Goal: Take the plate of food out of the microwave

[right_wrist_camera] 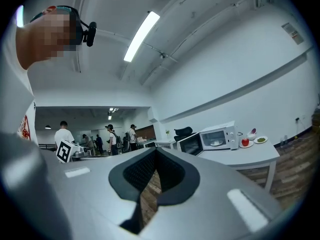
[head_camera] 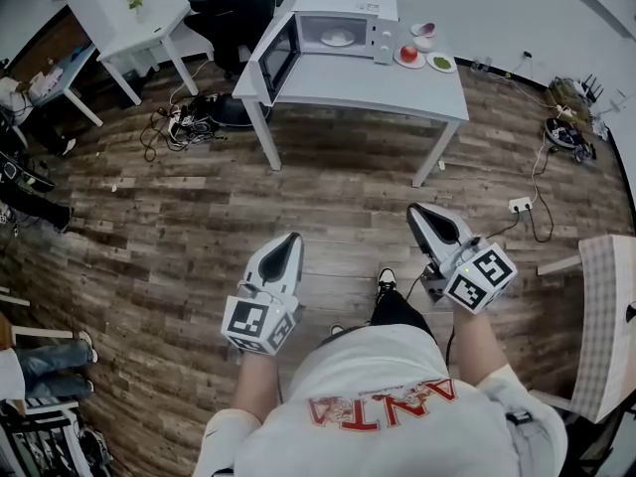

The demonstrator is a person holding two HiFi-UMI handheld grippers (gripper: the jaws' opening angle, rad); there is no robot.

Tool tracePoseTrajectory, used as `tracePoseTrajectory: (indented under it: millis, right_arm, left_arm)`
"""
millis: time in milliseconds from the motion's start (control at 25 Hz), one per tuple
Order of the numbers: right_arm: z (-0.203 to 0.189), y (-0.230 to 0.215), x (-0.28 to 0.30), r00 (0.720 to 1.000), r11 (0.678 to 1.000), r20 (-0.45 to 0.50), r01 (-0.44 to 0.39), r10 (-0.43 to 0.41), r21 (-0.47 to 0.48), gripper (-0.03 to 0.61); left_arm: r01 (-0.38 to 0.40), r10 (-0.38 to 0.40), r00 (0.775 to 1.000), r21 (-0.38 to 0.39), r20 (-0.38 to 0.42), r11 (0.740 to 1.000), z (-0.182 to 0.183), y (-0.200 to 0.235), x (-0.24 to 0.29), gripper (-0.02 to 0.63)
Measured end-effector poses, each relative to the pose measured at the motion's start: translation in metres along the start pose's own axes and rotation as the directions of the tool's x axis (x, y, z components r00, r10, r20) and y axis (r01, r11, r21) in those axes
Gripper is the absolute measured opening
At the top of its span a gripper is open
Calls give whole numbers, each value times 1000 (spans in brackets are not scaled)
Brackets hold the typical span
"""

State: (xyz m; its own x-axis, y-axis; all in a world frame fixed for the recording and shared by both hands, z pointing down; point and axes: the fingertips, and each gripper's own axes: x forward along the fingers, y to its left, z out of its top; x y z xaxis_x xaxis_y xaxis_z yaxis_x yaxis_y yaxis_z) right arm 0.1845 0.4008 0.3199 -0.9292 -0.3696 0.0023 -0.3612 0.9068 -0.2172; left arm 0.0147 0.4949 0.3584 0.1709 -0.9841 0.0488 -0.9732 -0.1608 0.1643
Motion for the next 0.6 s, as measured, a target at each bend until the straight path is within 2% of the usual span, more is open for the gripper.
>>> tracePoseTrajectory:
  millis: [240,440,600]
  right_arm:
    - [5,-38,39,1000,1000,-11,12,-12,10,0]
    - [10,-92,70,1000,999,-10,22,-22,38,0]
    - [10,-141,97,999,997,-33,10,-7,79,0]
  left_arm:
    - [-20,20,1000,-7,9,1000,8,32,32,11]
    - [-36,39,999,115,-24,993,15,43,86,11]
    - [-58,61,998,90,-27,994,21,55,131,11]
